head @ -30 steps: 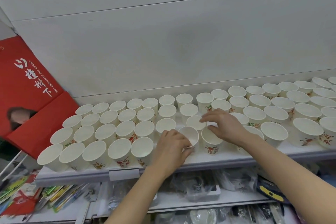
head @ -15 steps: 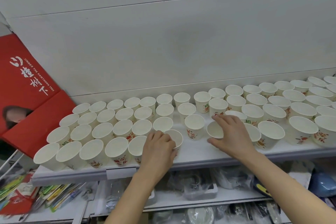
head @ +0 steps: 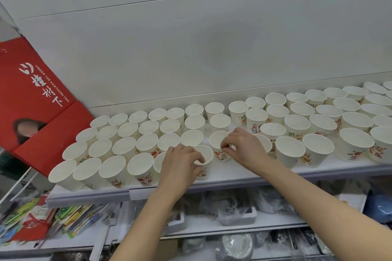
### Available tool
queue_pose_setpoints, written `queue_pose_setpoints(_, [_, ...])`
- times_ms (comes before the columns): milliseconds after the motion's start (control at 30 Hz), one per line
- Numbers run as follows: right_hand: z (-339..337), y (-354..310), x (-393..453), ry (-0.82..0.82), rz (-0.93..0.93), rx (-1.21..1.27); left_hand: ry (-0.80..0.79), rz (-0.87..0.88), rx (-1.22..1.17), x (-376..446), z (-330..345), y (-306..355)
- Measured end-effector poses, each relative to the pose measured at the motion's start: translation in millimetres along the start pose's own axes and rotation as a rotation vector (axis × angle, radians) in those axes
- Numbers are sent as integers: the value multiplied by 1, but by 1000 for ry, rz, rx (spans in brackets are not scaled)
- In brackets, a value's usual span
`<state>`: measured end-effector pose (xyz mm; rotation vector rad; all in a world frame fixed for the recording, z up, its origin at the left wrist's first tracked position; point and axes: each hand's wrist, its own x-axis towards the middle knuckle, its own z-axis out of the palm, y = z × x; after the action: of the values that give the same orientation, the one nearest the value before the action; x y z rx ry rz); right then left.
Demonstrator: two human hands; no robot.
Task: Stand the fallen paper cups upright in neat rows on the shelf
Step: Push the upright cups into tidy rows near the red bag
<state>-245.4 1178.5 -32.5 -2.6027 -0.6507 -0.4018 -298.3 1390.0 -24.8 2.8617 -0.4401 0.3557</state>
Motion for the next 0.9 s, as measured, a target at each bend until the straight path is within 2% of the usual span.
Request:
queue_pose_setpoints(167, [6,4,-6,82,9,27,-9,40,13,-2,-6,-6])
queue_pose_setpoints(267, [-7,15,-20,312,27,11,22,58,9,-6,-9,-11])
queue_pose_setpoints(333, [-24,33,-40,513,109,-82,69,46,-18,-9,-8,-17])
queue_pose_setpoints(400, [-39,53,-66,608,203,-170,109,40,-29,-11,-5,-23])
queue_pose_setpoints(567, [-43,70,-100,442,244,-233,87,26,6,-3,-6,-22])
queue_pose_setpoints(767, [-29,46,-74,280,106,-208,47,38,15,-3,-3,-18])
queue_pose_setpoints(900, [-28,33,-69,250,146,-179,53,47,48,-6,-6,-18])
